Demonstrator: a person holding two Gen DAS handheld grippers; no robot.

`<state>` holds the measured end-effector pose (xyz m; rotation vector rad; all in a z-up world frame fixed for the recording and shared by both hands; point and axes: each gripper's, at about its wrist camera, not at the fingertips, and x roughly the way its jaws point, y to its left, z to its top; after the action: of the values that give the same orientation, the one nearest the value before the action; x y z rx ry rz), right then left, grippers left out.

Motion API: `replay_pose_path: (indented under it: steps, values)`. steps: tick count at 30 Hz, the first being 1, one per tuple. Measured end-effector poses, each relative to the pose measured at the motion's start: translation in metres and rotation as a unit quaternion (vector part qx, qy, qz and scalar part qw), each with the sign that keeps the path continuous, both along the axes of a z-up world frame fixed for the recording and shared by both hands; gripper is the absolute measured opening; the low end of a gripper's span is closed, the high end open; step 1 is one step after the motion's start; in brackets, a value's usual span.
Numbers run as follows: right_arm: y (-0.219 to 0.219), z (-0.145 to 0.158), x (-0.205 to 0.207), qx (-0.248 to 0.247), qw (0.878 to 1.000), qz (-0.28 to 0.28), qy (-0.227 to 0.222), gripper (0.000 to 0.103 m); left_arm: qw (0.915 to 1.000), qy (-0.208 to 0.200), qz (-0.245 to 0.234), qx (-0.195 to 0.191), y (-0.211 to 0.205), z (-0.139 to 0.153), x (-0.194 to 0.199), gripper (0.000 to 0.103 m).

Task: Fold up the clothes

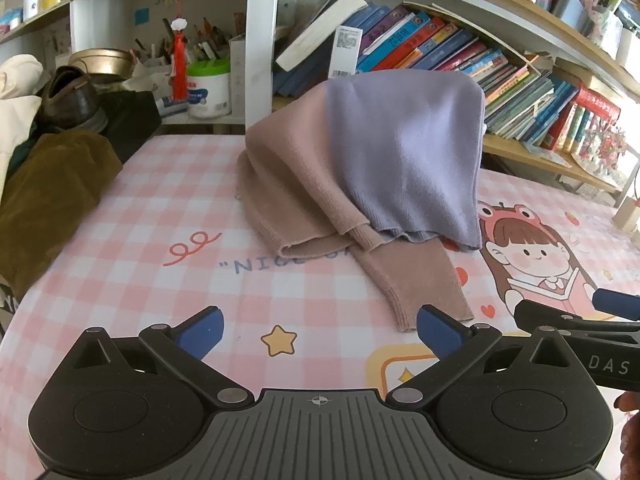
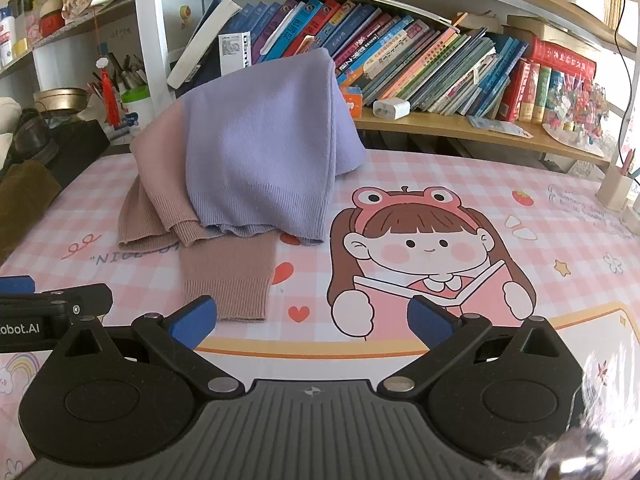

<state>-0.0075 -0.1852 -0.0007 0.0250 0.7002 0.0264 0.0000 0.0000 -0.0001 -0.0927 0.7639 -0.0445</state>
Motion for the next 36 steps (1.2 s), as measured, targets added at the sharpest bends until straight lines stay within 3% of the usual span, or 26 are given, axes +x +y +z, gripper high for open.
replay_pose_path:
  steps: [36]
  values:
    - [0.0007,-0.0004,-0.0018,0.003,1.000,0.000,0.006,0.103,1.0000,0.000,-0.001,0.003,-0.0018,-0.0033,-0.0037,0.103]
